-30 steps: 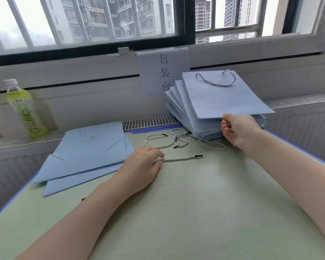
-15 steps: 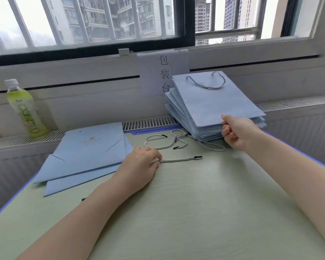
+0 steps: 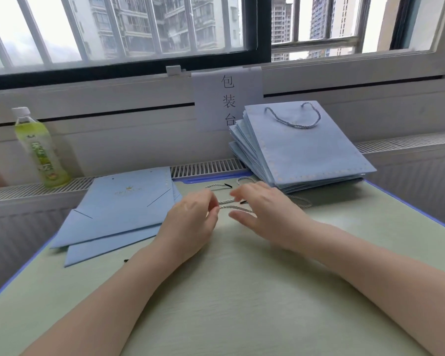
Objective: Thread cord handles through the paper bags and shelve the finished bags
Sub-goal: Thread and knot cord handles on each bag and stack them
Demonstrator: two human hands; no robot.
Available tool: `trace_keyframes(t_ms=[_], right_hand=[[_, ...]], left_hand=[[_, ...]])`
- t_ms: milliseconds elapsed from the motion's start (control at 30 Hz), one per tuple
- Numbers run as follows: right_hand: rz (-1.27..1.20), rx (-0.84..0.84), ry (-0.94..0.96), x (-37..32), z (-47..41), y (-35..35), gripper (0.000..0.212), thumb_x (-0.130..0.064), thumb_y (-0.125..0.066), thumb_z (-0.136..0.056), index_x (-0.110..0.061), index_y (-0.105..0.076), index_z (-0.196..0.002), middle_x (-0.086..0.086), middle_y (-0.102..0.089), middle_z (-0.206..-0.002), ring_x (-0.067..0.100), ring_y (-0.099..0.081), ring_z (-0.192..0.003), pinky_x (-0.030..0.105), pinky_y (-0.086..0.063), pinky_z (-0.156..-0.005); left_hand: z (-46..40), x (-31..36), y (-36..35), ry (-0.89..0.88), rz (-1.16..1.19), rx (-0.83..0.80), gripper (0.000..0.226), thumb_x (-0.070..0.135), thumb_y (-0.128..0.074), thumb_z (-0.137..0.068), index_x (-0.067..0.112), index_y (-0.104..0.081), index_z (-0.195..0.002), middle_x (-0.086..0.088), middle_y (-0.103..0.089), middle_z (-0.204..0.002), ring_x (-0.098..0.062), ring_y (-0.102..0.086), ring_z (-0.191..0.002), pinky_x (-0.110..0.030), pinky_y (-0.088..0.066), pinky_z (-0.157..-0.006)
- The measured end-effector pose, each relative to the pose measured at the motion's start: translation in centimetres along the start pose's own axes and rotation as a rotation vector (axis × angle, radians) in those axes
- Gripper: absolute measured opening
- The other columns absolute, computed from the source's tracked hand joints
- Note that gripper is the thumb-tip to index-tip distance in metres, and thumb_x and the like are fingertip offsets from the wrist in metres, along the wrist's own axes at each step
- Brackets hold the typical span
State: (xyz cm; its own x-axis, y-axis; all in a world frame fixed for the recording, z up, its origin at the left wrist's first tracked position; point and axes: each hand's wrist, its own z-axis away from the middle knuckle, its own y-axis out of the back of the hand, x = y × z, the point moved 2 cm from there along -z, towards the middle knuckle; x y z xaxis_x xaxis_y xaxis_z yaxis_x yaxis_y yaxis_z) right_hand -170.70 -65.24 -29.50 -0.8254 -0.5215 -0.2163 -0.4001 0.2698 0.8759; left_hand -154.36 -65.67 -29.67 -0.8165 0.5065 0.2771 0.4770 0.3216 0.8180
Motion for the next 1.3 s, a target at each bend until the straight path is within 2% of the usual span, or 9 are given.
trace_keyframes(t_ms=[167,233,333,567,700,800,867,1000,1300], right_hand=[[-0.059,0.035,-0.031,0.1,0.1,-0.2,0.020,-0.029,-0.039,-0.100,-0.021,-0.054,-0.111,-0.004,-0.063,-0.082,0.020,-0.056,-0.075,0.037,-0.048,-0.072],[-0.230,0.145,-0.057,0.4,-0.1,0.2,0.021,-0.022,-0.040,-0.100,-0.020,-0.053,-0.117,-0.004,-0.060,-0.071,0.009,-0.050,-0.059,0.035,-0.048,-0.065],[-0.581,0.347,-0.098,0.2,-0.2,1.4,0.020,-0.008,-0.040,-0.099,-0.017,-0.054,-0.111,0.001,-0.057,-0.065,0.006,-0.046,-0.046,0.028,-0.044,-0.050],[-1.058,0.504,-0.126,-0.4,-0.2,2.9,0.040,0.009,-0.026,-0.094,-0.014,-0.059,-0.099,0.007,-0.066,-0.088,0.015,-0.065,-0.075,0.023,-0.051,-0.060],[-0.804,0.396,-0.049,-0.8,-0.2,1.8,0.036,0.007,-0.041,-0.093,-0.022,-0.055,-0.108,-0.002,-0.068,-0.097,0.008,-0.064,-0.093,0.020,-0.050,-0.077],[-0.503,0.330,-0.037,-0.6,0.0,0.9,0.007,-0.015,-0.056,-0.093,-0.016,-0.063,-0.094,-0.005,-0.066,-0.080,0.008,-0.062,-0.076,0.029,-0.050,-0.072],[-0.323,0.279,0.002,-0.5,0.1,0.3,0.020,-0.023,-0.051,-0.096,-0.015,-0.061,-0.080,-0.009,-0.057,-0.074,0.005,-0.053,-0.068,0.033,-0.044,-0.065],[-0.310,0.171,-0.023,-0.2,0.0,-0.5,0.032,-0.027,-0.041,-0.100,-0.017,-0.068,-0.086,-0.011,-0.045,-0.080,0.000,-0.045,-0.071,0.023,-0.032,-0.068],[-0.477,0.175,-0.050,0.3,0.1,-0.6,0.033,-0.022,-0.035,-0.101,-0.007,-0.065,-0.097,0.001,-0.062,-0.079,0.013,-0.060,-0.069,0.026,-0.049,-0.067]], left_hand=[[-0.1,0.3,0.7,-0.072,-0.078,0.118,0.013,0.021,-0.048,-0.096,0.013,-0.058,-0.097,0.000,-0.062,-0.095,-0.021,-0.054,-0.092,-0.033,-0.040,-0.077],[-0.3,-0.8,1.1,0.085,-0.287,0.086,0.023,0.030,-0.043,-0.098,0.016,-0.054,-0.113,-0.001,-0.060,-0.110,-0.024,-0.050,-0.105,-0.034,-0.034,-0.083],[-0.4,-3.6,1.5,0.453,-0.486,-0.228,0.056,0.055,-0.042,-0.093,0.020,-0.034,-0.135,-0.007,-0.047,-0.130,-0.030,-0.039,-0.123,-0.041,-0.033,-0.095],[-0.6,-5.8,2.6,0.501,-0.463,-0.366,0.056,0.065,-0.042,-0.088,0.021,-0.046,-0.123,-0.004,-0.056,-0.119,-0.027,-0.049,-0.113,-0.034,-0.036,-0.084],[-1.1,-5.9,3.4,0.380,-0.664,-0.355,0.045,0.062,-0.040,-0.091,0.018,-0.046,-0.086,0.000,-0.052,-0.085,-0.022,-0.047,-0.085,-0.030,-0.034,-0.074],[-1.4,-5.4,3.3,0.283,-0.762,-0.404,0.043,0.055,-0.036,-0.095,0.017,-0.045,-0.080,0.003,-0.040,-0.069,-0.021,-0.046,-0.078,-0.028,-0.033,-0.069],[-1.6,-4.9,3.1,0.242,-0.773,-0.421,0.042,0.047,-0.036,-0.098,0.016,-0.037,-0.070,0.003,-0.035,-0.067,-0.022,-0.044,-0.077,-0.027,-0.033,-0.067],[-1.7,-3.8,2.8,0.159,-0.798,-0.440,0.042,0.029,-0.041,-0.098,0.014,-0.022,-0.064,0.000,-0.028,-0.067,-0.025,-0.041,-0.078,-0.027,-0.031,-0.065],[-1.1,2.0,3.4,-0.066,-0.909,-0.452,0.021,0.003,-0.043,-0.089,0.013,-0.035,-0.072,-0.001,-0.031,-0.065,-0.018,-0.030,-0.053,-0.027,-0.017,-0.047]])
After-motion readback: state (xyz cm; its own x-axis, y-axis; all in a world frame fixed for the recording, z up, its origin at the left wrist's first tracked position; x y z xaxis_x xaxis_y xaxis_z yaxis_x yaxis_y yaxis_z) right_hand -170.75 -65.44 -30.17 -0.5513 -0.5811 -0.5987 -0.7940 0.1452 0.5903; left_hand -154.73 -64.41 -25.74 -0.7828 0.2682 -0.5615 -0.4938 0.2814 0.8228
